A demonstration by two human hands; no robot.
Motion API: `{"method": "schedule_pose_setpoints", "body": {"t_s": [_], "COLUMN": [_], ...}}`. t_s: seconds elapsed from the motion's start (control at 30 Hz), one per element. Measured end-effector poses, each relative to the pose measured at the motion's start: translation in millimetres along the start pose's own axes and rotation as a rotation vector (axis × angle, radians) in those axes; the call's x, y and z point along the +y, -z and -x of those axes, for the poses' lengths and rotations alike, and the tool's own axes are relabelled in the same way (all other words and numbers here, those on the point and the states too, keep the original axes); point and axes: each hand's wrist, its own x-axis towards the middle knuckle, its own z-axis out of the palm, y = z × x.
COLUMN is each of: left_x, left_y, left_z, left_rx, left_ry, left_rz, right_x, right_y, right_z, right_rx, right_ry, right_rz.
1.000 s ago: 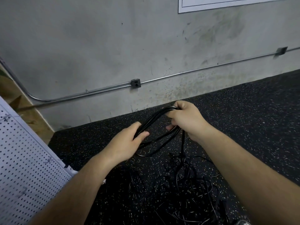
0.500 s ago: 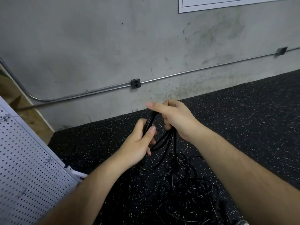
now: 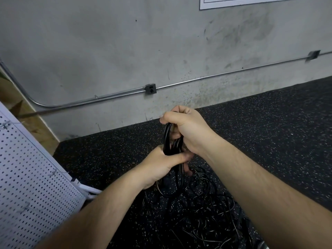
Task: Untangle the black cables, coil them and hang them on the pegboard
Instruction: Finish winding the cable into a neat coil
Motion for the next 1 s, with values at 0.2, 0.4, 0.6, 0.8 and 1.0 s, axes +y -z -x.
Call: {"method": "schedule_pose_setpoints", "body": {"t_s": [0.2,0.4,0.6,0.8,1.0], "left_x": [-0.6,5.5,0.3,-6.6,-10.4], "left_y": [-5.9,-3.4,10.2,-6.2,-21.3], "left_z": [-10.7,-5.3,-0.5,1.5,-1.6], "left_rx": [0.231,0.105,-0.092,-0.076,0.132], "left_ry": [0.003,-0.025,0.014,-0.004,-0.209], "left_rz": [-0.175,-0.09,-0.171,-0.201,-0.31], "right_x": [4.5,-2.0,-12.0,-4.5,-12.4], "right_y": [7.6,7.5,1.0,-2.4,-3.6], "right_z": [1.6,7.8,10.5,12.9,14.0], "right_rx": [-0.03,-0.246,-0.238,-0.13,-0.009], "right_ry": [0.033,-0.152,-0.076,-0.11,-0.06], "right_rz": [0.368,0.067,-0.054,-0.101,-0.082]}}
